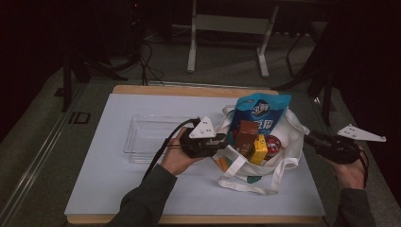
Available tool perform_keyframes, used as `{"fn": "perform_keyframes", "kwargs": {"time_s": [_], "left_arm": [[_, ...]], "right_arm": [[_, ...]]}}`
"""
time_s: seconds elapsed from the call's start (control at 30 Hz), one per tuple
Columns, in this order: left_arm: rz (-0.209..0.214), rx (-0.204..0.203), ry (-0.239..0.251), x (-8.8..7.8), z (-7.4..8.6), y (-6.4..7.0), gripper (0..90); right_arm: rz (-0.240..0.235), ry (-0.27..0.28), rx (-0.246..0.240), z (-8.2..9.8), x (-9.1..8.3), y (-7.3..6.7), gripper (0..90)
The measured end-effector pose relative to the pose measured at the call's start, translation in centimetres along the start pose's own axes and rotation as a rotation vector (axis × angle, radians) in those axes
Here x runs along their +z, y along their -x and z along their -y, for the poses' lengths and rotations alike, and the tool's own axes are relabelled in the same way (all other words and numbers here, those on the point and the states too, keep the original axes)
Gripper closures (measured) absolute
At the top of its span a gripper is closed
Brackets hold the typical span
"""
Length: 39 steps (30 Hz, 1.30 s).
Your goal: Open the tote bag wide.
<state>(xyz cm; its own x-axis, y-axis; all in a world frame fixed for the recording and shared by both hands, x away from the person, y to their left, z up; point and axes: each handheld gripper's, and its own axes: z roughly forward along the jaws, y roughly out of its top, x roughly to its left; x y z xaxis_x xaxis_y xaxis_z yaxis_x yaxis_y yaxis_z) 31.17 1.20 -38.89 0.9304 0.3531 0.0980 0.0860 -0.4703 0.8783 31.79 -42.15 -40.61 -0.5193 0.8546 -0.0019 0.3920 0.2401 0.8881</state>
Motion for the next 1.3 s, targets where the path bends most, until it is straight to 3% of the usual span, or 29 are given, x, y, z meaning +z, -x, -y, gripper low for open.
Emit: {"fn": "perform_keyframes", "kwargs": {"time_s": [0.2,0.27,0.37,0.43,0.47,0.57,0.7,0.83,0.93,1.03,1.1,1.17,1.3], "left_arm": [[0.057,0.040,-0.014,1.8,-0.8,1.1,66.2],[0.080,0.058,-0.037,2.4,-1.0,1.3,66.0],[0.080,0.081,-0.072,3.1,-1.0,1.6,66.2],[0.105,0.084,-0.100,3.8,-0.7,1.7,66.6],[0.105,0.084,-0.100,3.8,-0.7,1.7,67.7],[0.103,0.096,-0.155,4.9,0.0,2.0,71.9],[0.086,0.111,-0.210,5.9,1.0,2.4,78.9],[0.074,0.111,-0.239,6.5,1.6,2.4,86.7],[0.066,0.118,-0.256,6.7,1.9,2.5,88.7],[0.062,0.135,-0.308,7.5,2.5,2.7,89.1],[0.062,0.135,-0.308,7.5,2.5,2.7,89.2],[0.060,0.103,-0.351,8.4,3.4,2.9,89.2],[0.046,0.102,-0.414,9.4,4.6,3.1,89.4]], "right_arm": [[-0.007,0.025,0.012,-0.6,0.3,0.1,54.9],[0.001,0.018,0.012,-0.9,0.4,0.1,55.1],[0.004,0.006,0.010,-1.0,0.7,0.2,55.7],[0.028,-0.031,0.013,-1.0,1.5,0.5,59.4],[0.028,-0.031,0.013,-1.0,1.5,0.5,59.4],[0.025,-0.061,0.017,-0.7,2.5,0.8,77.0],[0.023,-0.074,0.010,-0.2,3.6,0.3,83.3],[0.024,-0.095,-0.001,-0.1,4.4,-0.2,83.7],[0.028,-0.113,-0.005,0.2,5.0,-0.3,83.8],[0.039,-0.147,-0.022,0.6,5.8,-0.5,83.8],[0.045,-0.159,-0.031,0.8,6.1,-0.6,83.8],[0.054,-0.183,-0.025,1.5,6.8,-0.5,83.9],[0.065,-0.204,0.001,2.7,7.8,-0.1,84.1]]}}
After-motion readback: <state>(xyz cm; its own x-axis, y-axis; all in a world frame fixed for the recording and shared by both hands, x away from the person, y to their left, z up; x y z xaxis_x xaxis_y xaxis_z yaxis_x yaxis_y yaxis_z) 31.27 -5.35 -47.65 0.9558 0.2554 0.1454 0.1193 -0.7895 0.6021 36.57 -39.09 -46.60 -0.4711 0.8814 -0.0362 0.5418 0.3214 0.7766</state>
